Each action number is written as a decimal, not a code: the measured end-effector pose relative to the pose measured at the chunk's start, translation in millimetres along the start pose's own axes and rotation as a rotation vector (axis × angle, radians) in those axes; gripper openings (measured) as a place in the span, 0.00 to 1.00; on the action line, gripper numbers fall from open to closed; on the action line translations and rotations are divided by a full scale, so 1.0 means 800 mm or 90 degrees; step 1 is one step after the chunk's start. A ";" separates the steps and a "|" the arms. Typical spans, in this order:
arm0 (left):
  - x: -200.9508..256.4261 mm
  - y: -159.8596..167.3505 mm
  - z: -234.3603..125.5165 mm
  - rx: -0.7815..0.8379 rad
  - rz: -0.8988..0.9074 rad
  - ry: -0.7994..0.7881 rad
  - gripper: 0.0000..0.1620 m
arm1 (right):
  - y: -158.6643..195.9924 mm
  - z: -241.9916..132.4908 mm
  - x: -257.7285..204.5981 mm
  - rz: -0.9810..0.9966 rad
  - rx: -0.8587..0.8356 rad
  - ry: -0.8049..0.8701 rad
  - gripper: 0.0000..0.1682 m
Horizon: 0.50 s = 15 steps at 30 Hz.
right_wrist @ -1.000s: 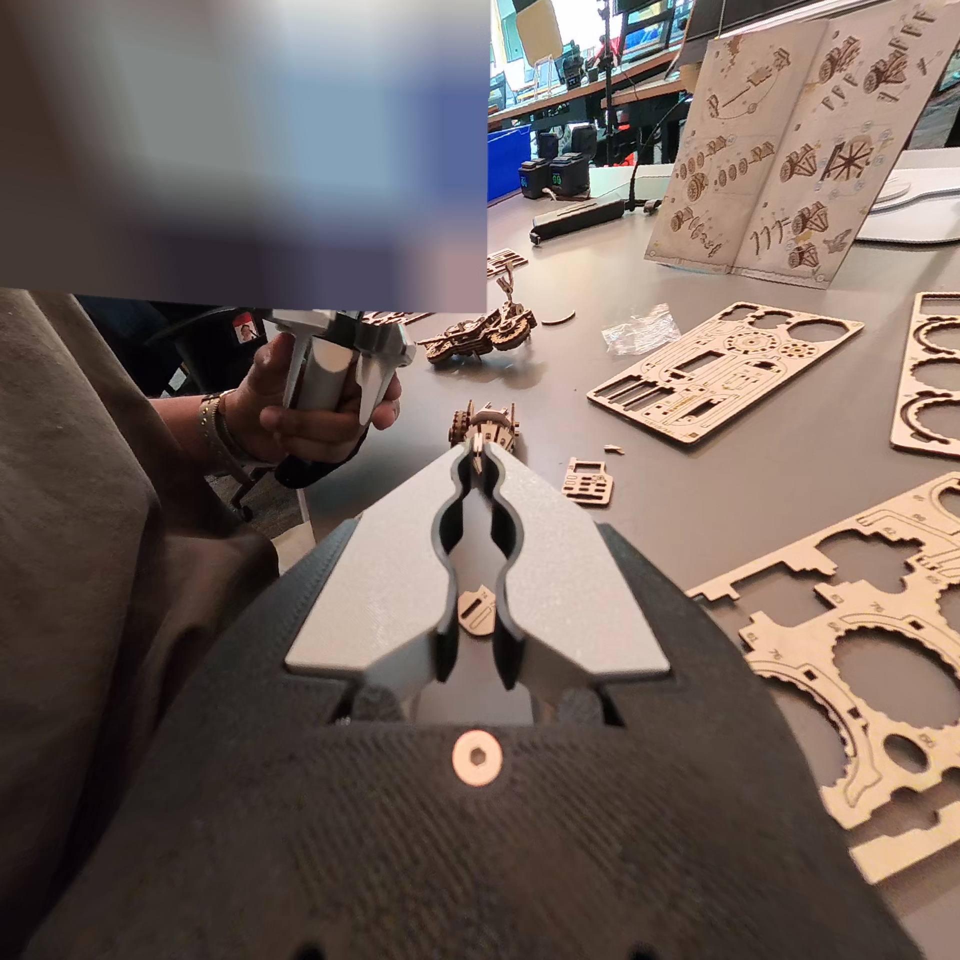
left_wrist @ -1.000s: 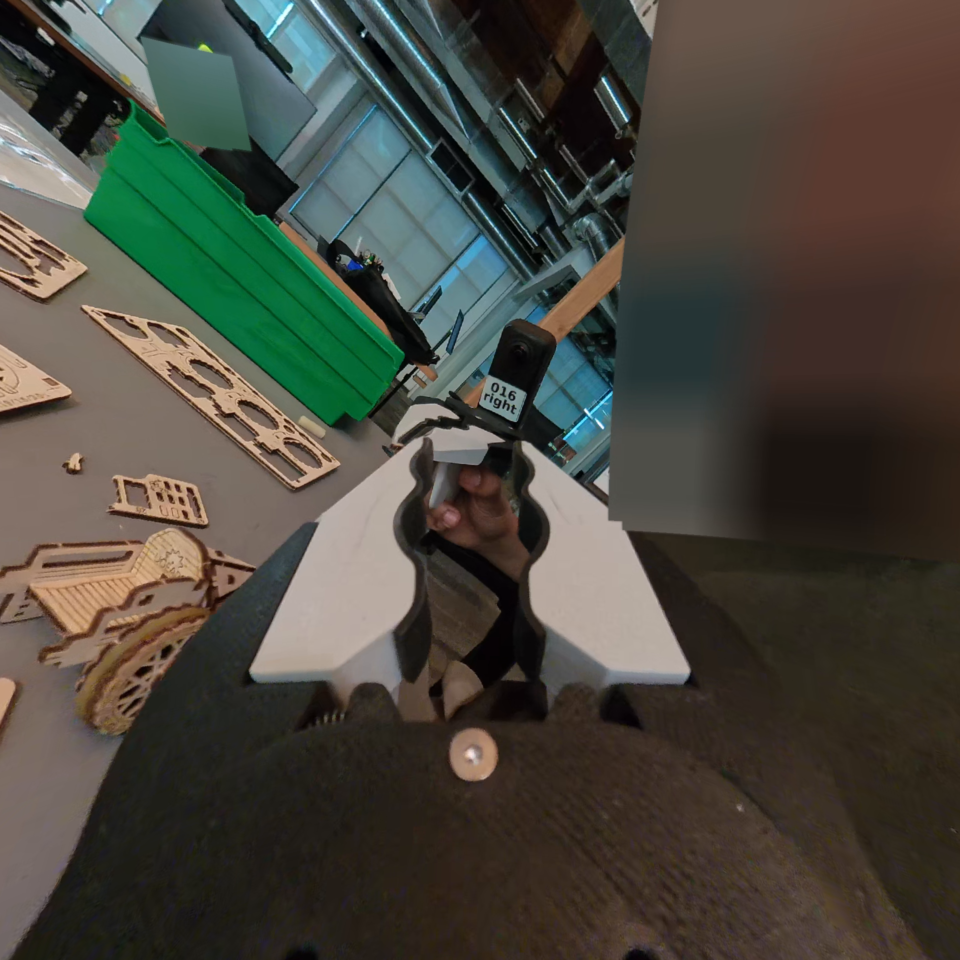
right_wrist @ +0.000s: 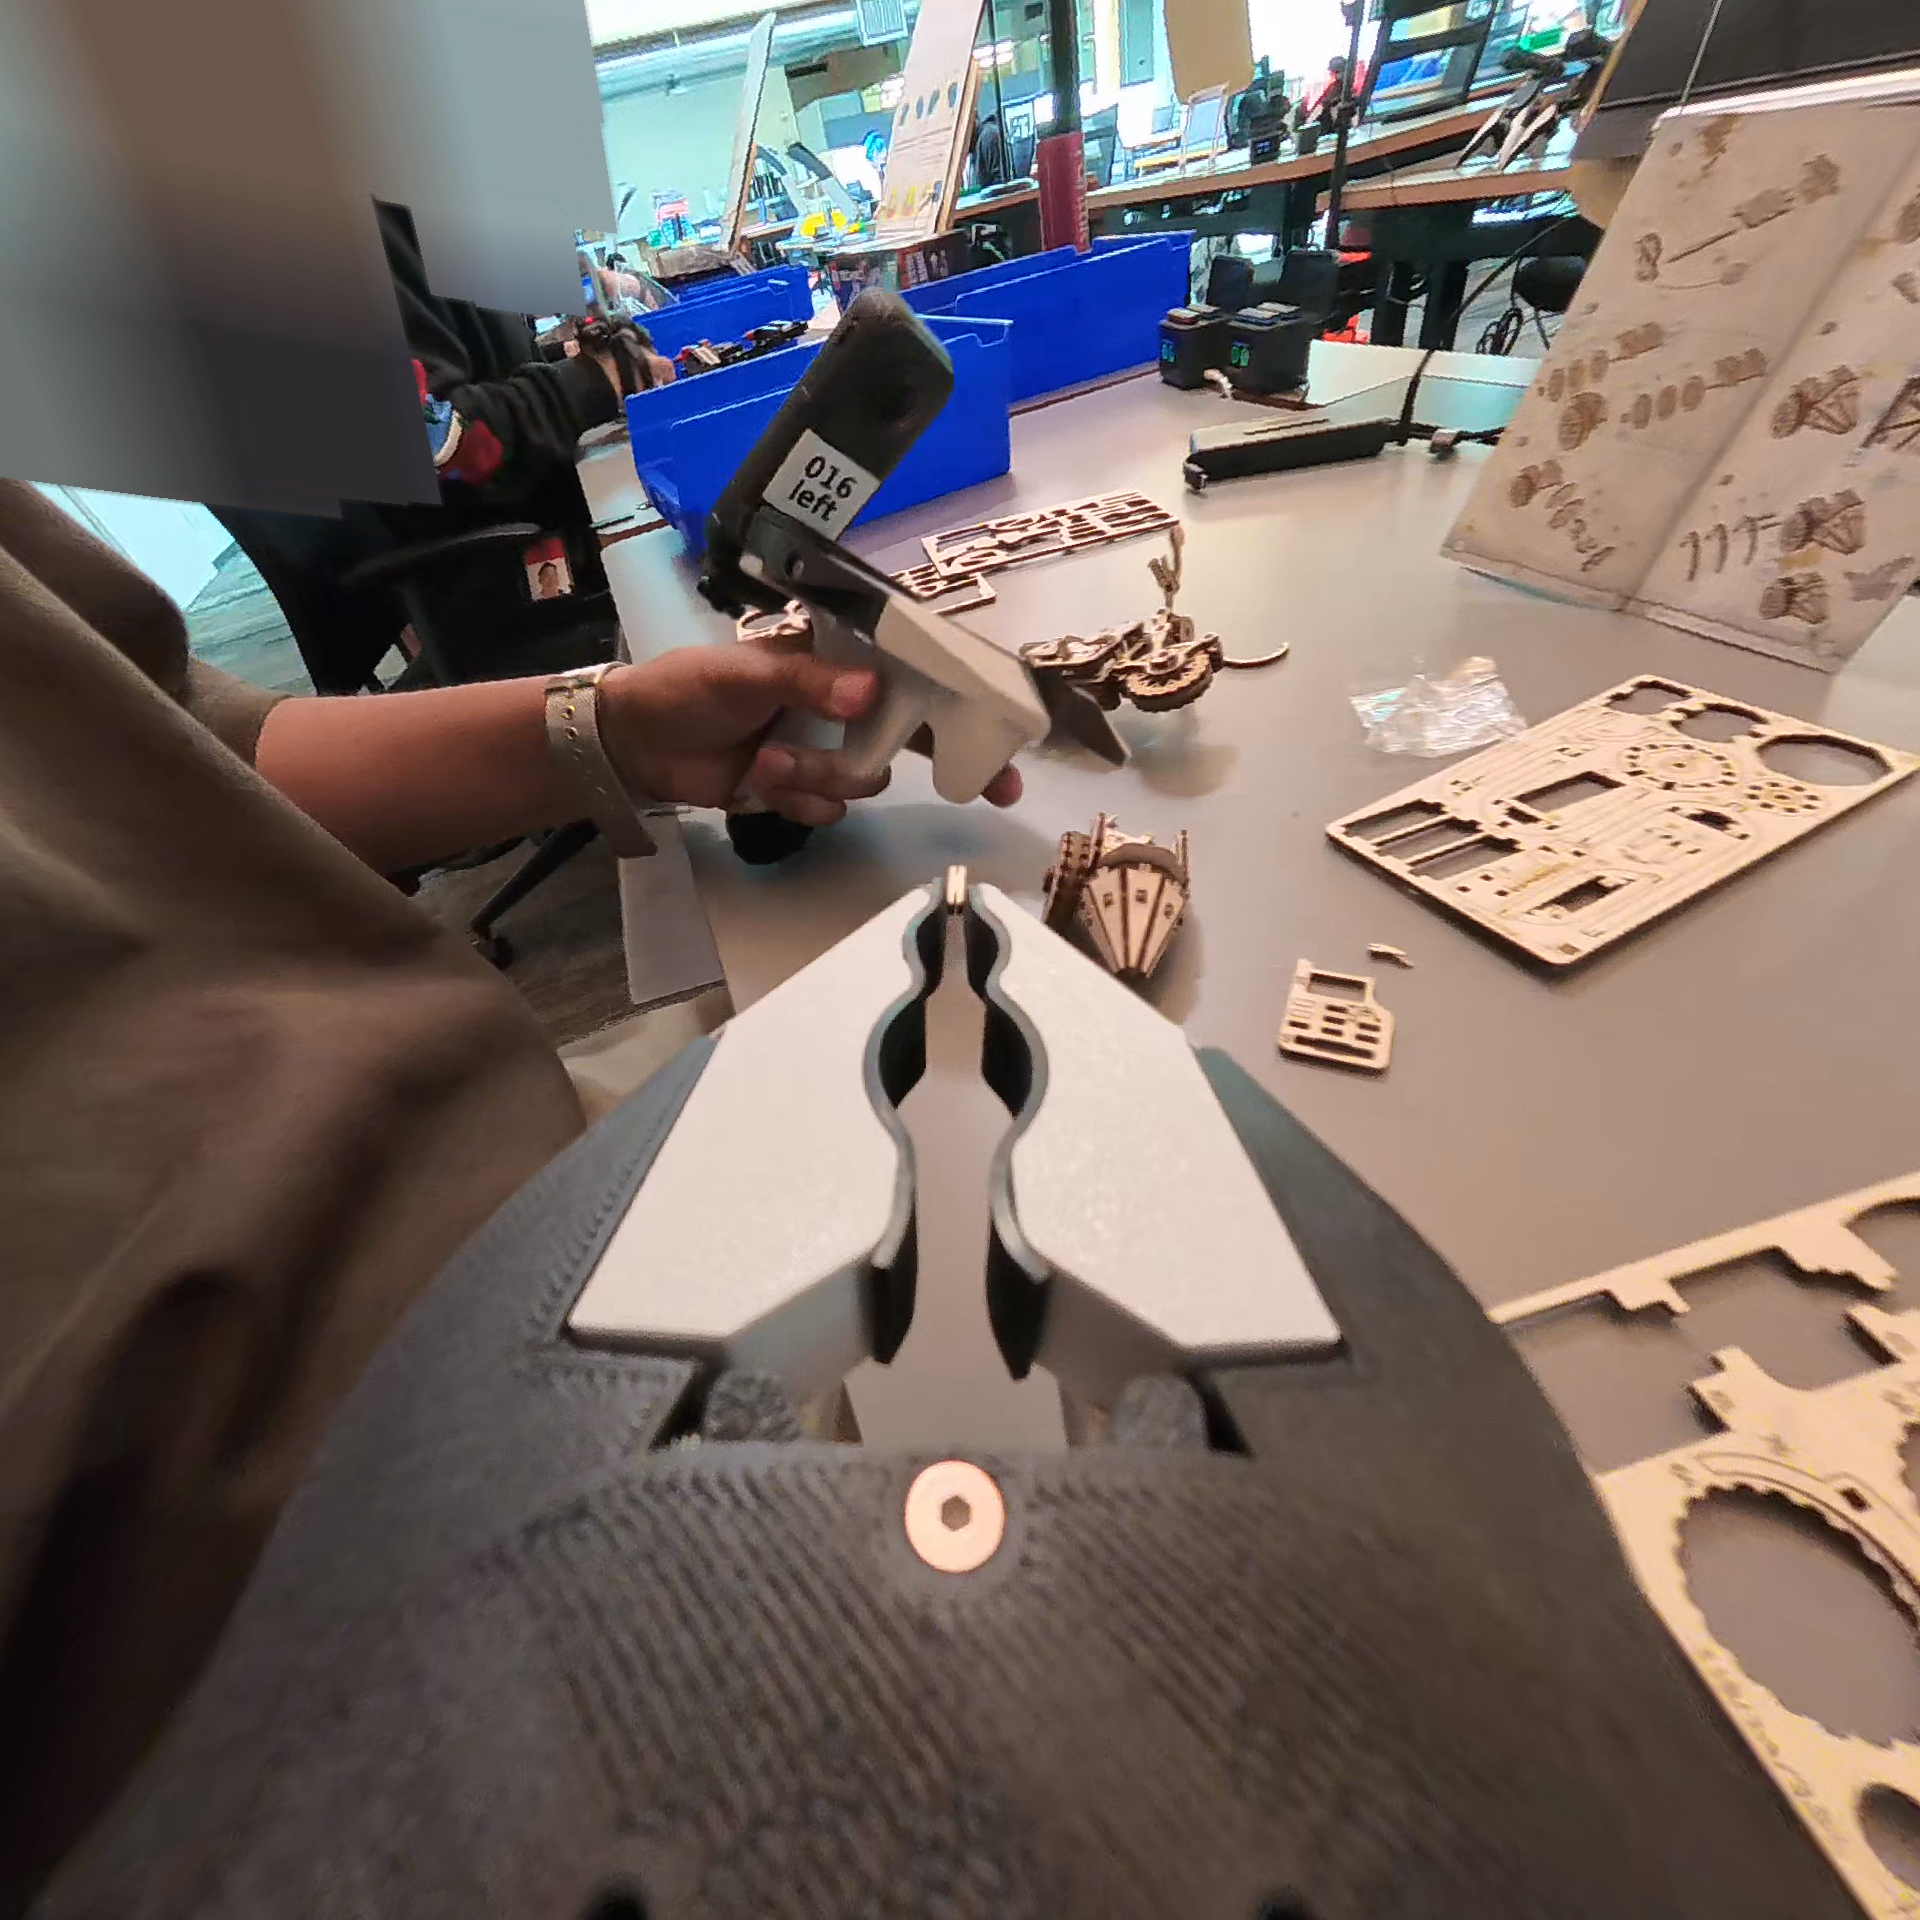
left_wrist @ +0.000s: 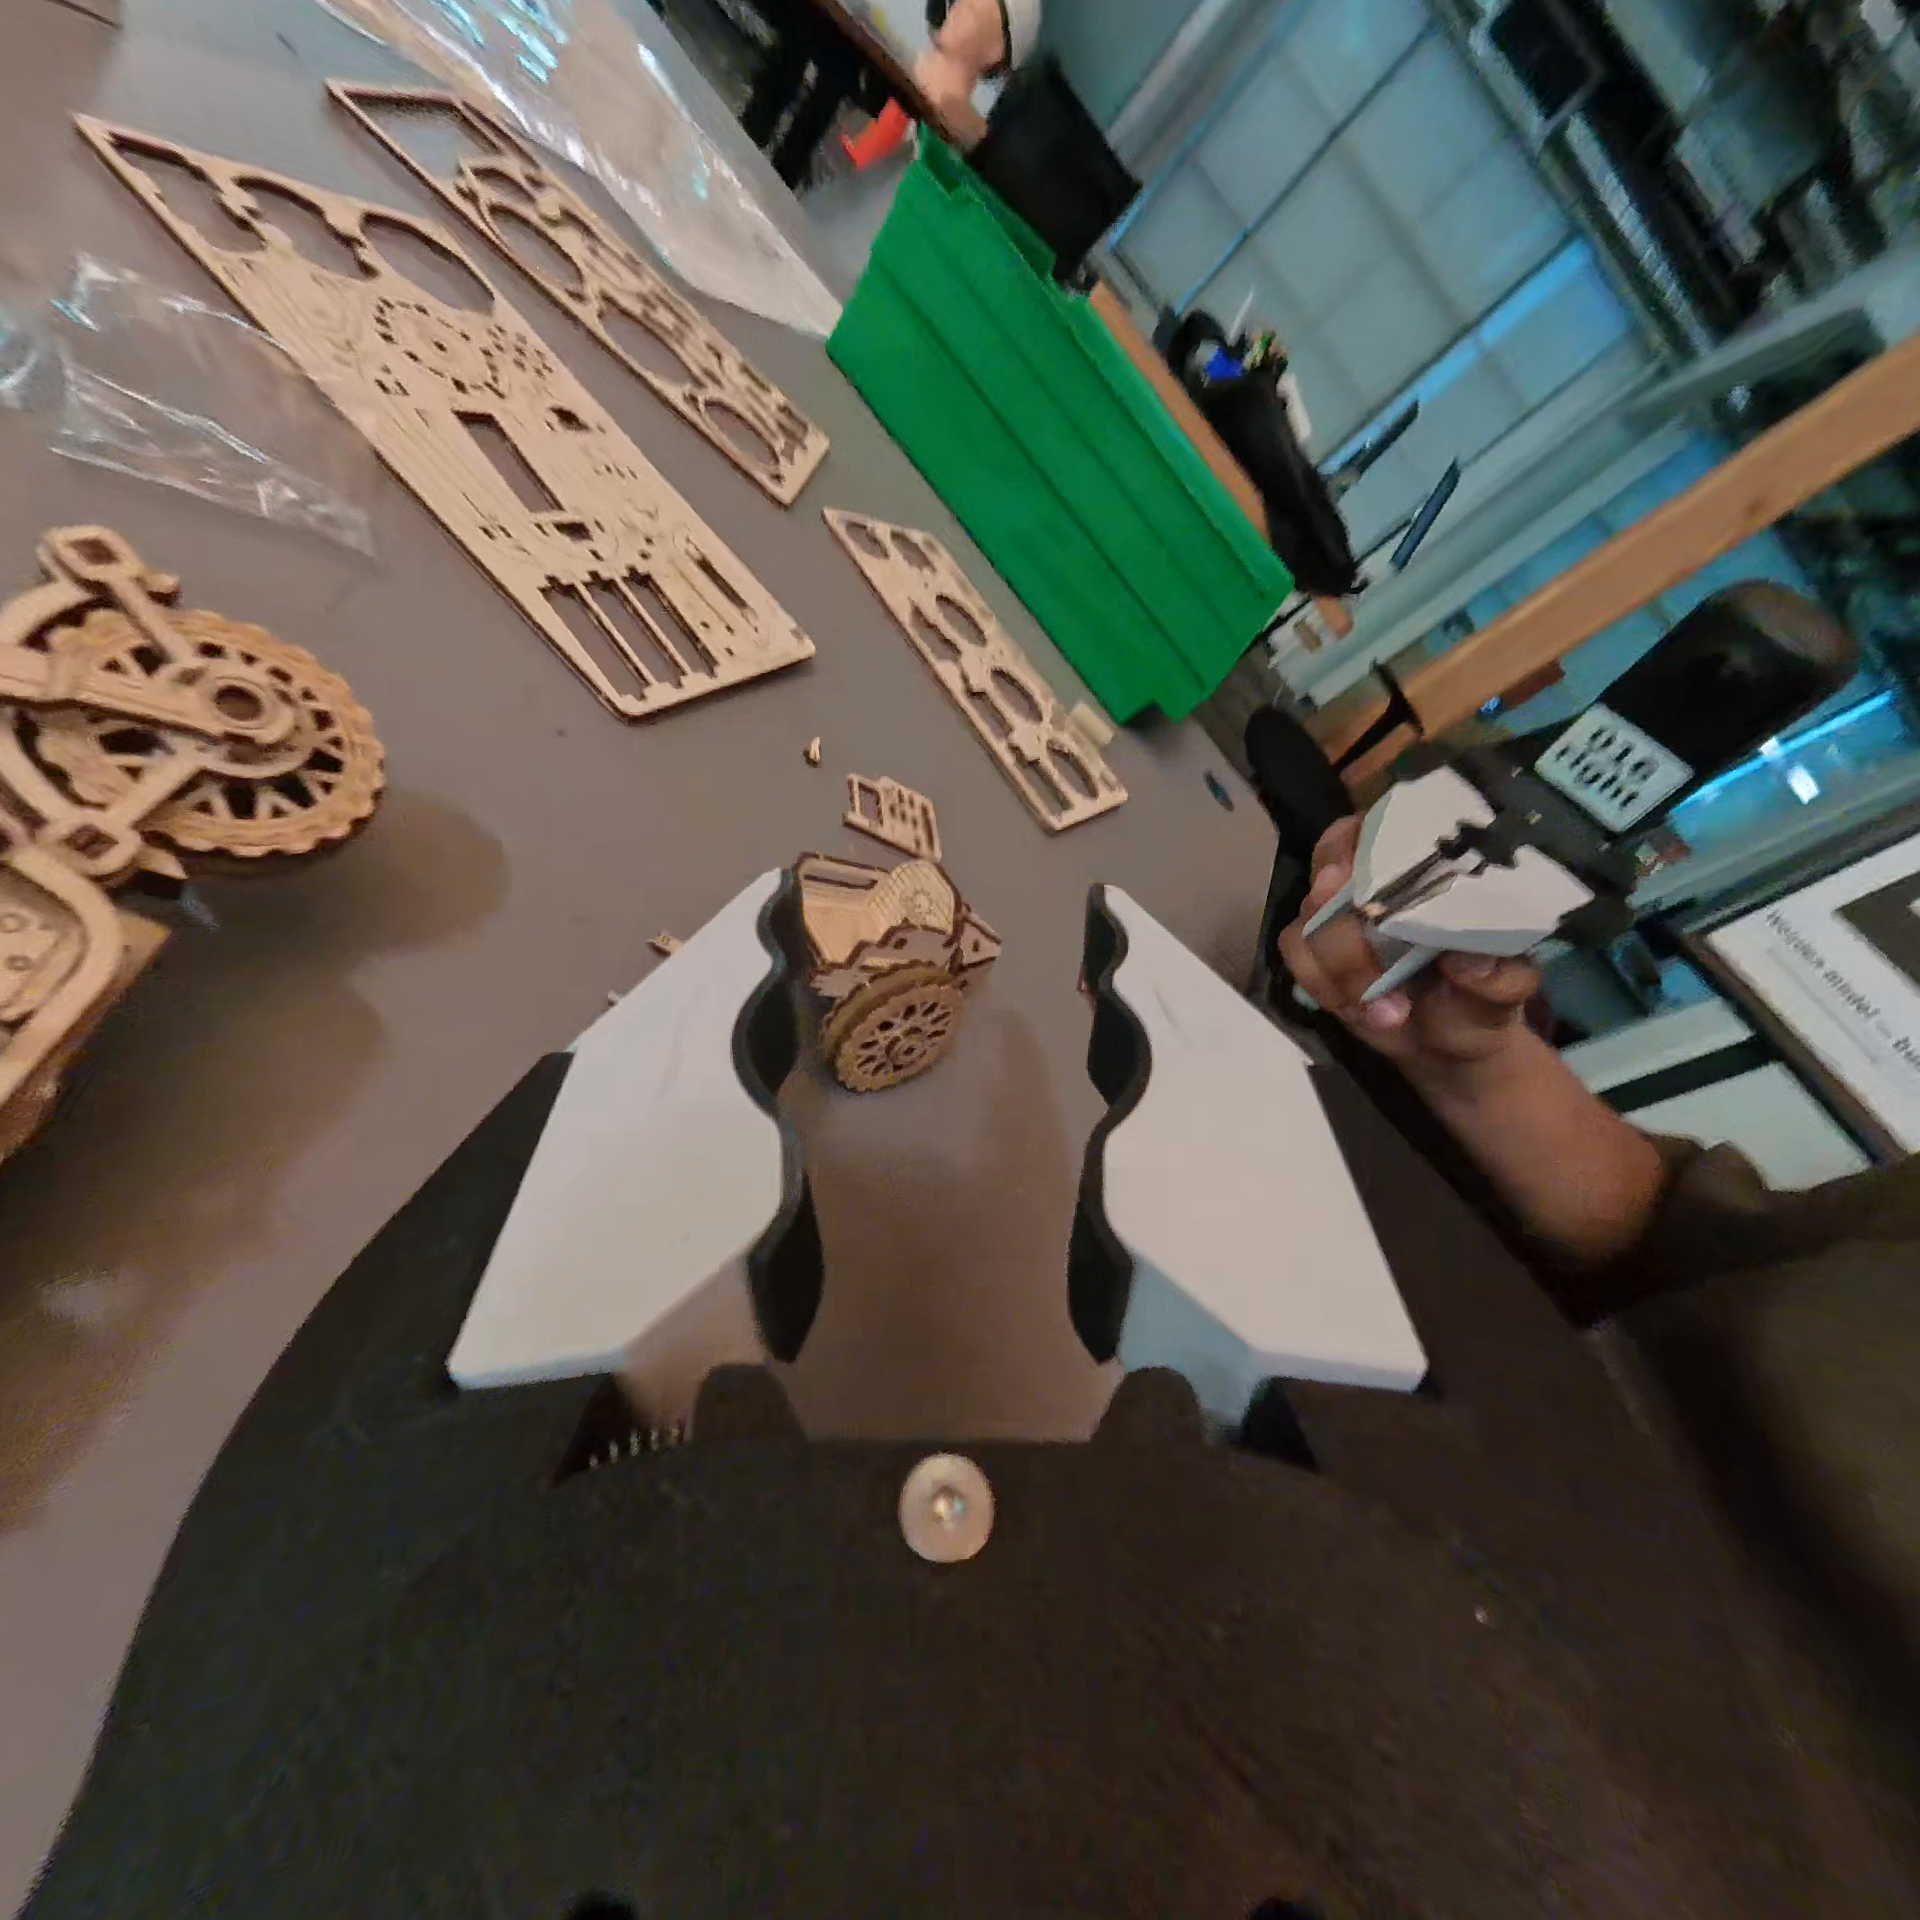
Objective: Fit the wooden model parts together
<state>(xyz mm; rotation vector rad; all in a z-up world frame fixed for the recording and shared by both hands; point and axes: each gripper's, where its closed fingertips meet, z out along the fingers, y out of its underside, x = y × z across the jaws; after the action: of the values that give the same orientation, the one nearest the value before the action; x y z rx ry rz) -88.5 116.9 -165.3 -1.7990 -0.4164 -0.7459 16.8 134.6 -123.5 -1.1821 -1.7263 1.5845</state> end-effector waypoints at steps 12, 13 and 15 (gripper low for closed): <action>0.046 0.061 0.024 -0.118 0.037 0.037 0.30 | 0.016 0.004 0.030 0.082 -0.031 0.080 0.01; 0.051 0.065 0.026 -0.125 0.035 0.045 0.30 | 0.017 0.005 0.029 0.086 -0.033 0.081 0.01; 0.054 0.067 0.030 -0.123 0.029 0.049 0.29 | 0.020 0.011 0.024 0.085 -0.043 0.075 0.01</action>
<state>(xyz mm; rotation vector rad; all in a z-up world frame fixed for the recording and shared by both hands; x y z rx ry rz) -17.0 117.1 -179.9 -1.9459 -0.2576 -0.8445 4.0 145.1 -144.3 -1.4207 -1.6673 1.5087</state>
